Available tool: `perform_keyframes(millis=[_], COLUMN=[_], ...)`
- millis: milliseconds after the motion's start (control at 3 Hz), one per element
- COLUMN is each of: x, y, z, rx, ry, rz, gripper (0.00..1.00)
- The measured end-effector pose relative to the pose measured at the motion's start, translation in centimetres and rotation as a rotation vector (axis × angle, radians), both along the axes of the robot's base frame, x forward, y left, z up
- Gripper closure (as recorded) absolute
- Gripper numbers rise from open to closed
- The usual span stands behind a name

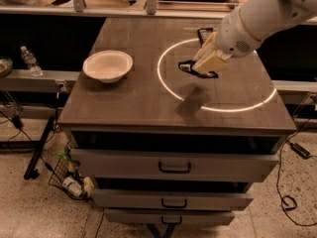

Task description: Move rxbar blueberry near paper bowl

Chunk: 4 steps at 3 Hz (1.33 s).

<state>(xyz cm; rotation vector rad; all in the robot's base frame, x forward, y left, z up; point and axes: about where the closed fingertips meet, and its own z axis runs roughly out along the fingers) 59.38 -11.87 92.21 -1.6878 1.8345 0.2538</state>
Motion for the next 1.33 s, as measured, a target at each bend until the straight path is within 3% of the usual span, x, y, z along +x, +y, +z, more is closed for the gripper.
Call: perform_keyframes(millis=[667, 1000, 1333], x=[3.4, 4.4, 5.1], y=[8.3, 10.7, 11.8], z=[-3.7, -4.7, -5.5], rx=[0.024, 0.025, 0.021], ry=[-0.047, -0.059, -0.068], rz=[0.23, 0.285, 0.308], gripper=[1.0, 1.0, 0.83])
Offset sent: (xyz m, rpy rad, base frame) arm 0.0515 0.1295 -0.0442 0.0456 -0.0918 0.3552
